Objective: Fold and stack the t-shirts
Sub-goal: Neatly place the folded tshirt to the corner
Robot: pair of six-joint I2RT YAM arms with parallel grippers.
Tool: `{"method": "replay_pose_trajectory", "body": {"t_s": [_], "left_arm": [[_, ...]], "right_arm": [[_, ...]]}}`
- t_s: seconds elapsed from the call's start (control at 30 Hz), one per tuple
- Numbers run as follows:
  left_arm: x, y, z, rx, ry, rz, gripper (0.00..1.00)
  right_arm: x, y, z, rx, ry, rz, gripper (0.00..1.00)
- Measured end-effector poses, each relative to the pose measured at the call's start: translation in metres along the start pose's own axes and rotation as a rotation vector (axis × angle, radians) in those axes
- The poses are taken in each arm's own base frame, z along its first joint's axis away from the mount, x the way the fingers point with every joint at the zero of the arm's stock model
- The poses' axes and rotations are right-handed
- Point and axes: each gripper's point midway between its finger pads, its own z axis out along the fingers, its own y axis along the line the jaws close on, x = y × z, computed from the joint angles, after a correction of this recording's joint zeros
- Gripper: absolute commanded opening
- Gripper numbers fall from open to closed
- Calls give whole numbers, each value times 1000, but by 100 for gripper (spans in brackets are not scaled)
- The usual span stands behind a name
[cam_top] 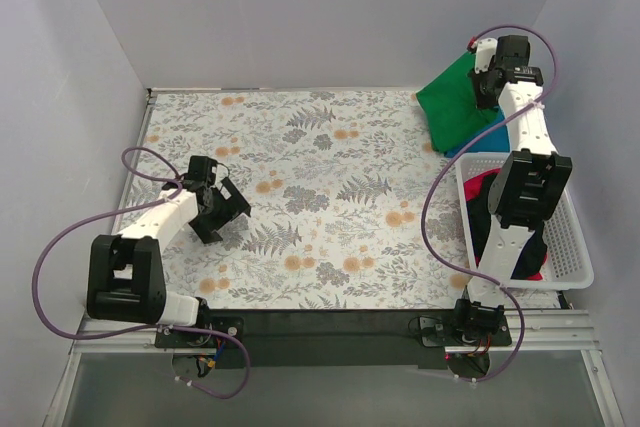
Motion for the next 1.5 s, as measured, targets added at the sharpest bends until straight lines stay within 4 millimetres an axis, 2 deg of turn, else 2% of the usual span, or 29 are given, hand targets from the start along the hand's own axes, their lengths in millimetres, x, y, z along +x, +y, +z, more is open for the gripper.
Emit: {"method": "replay_pose_trajectory", "body": {"t_s": [0.3,0.47,0.6,0.73,1.07,1.37,1.4,1.5], "left_arm": [[-5,-4,3,-6,6,15,98],[-3,-2,5,-19,20,22,98],[-2,-1,6,-25,27,24,98],[-3,-1,6,-26,28,24,98],[-2,0,12,-45,49,23,98],[-3,-1,13,-45,49,23,98],[-3,-1,13,-46,50,23,98],[-2,0,14,-51,55,23,98]], "right_arm": [[8,-17,0,32,15,6,1],[27,-25,22,66,74,12,1],[50,-29,44,98,133,14,1],[66,-38,55,156,179,14,2],[67,-71,55,327,180,16,8],[64,-92,55,442,178,0,13],[65,-94,56,455,180,-1,14],[70,-98,63,478,189,-1,37]]}}
